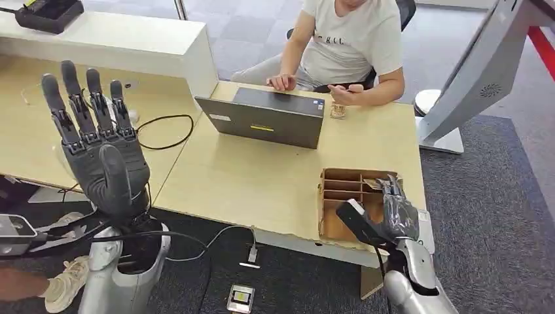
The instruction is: Pass the card to the sensor for recognition and then transmit it.
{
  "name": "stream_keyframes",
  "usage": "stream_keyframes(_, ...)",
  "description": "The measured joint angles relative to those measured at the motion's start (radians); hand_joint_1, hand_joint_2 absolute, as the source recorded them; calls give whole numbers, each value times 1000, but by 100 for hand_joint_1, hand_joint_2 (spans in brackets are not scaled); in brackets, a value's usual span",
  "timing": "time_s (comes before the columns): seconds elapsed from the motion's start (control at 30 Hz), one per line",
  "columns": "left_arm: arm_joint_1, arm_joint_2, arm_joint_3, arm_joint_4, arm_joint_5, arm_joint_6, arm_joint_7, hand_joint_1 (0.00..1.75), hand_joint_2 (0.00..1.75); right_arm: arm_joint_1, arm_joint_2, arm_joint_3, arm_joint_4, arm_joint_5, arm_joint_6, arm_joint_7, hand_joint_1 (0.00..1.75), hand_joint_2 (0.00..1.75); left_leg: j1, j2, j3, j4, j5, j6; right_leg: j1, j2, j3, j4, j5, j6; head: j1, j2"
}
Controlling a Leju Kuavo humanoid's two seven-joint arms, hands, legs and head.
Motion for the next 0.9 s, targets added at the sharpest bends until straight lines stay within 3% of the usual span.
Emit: stream_keyframes(0.9, -1, 0, 0, 0, -2, 1, 0, 0, 175, -17, 1, -3, 7, -39, -6, -20, 175, 175, 0, 0, 1, 0, 0, 0, 0, 0, 1, 0, 0, 0, 0, 0)
